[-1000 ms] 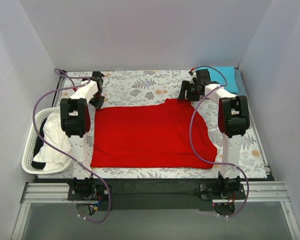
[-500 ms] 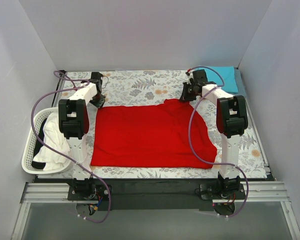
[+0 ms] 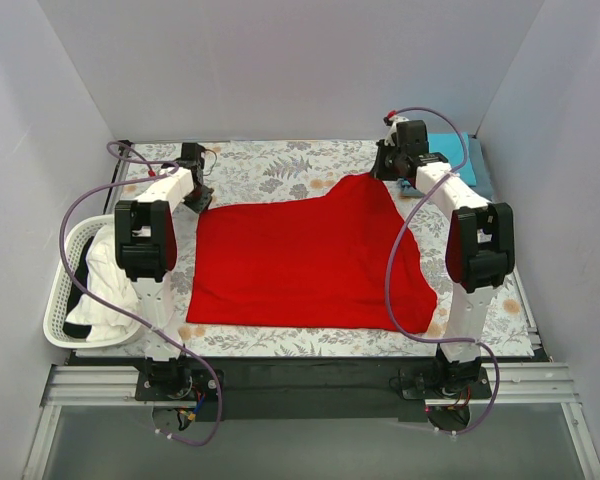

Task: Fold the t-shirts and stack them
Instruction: Fold the tshirt

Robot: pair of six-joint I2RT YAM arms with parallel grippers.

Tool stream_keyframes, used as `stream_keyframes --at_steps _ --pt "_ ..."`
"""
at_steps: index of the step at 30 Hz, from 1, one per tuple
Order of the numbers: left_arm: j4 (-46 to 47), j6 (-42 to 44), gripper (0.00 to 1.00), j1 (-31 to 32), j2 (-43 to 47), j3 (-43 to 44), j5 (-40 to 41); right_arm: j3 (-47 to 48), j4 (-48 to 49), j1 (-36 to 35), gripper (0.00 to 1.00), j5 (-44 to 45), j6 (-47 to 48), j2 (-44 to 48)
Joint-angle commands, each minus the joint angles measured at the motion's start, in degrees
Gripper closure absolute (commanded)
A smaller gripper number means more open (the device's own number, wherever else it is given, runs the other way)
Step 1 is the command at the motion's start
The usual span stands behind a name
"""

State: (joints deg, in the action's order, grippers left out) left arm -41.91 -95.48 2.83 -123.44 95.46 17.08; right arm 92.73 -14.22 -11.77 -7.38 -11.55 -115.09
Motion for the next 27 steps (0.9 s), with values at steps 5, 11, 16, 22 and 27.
stream_keyframes --at_steps 5,11,16,22,27 --pt "3.1 1.9 1.00 -1.2 7.5 -1.9 -1.5 -3.9 3.7 0.1 0.99 2.1 1.7 3.9" --pt "6.2 3.1 1.00 -1.7 10.4 -5.1 -4.0 -7.4 3.8 0.1 0.99 3.2 1.5 6.7" --pt "8.9 4.3 1.00 -2.3 12.4 -9.1 -7.4 -12.1 3.9 0.0 0.99 4.3 0.4 11.1" --pt "10.4 4.3 1.00 -2.5 16.2 -14.2 -8.6 -18.7 4.6 -0.1 0.99 5.7 -2.4 18.1" --pt "11.1 3.8 1.00 -2.5 19.7 -18.5 -9.9 -26.3 4.7 -0.3 0.99 6.8 -3.9 24.0"
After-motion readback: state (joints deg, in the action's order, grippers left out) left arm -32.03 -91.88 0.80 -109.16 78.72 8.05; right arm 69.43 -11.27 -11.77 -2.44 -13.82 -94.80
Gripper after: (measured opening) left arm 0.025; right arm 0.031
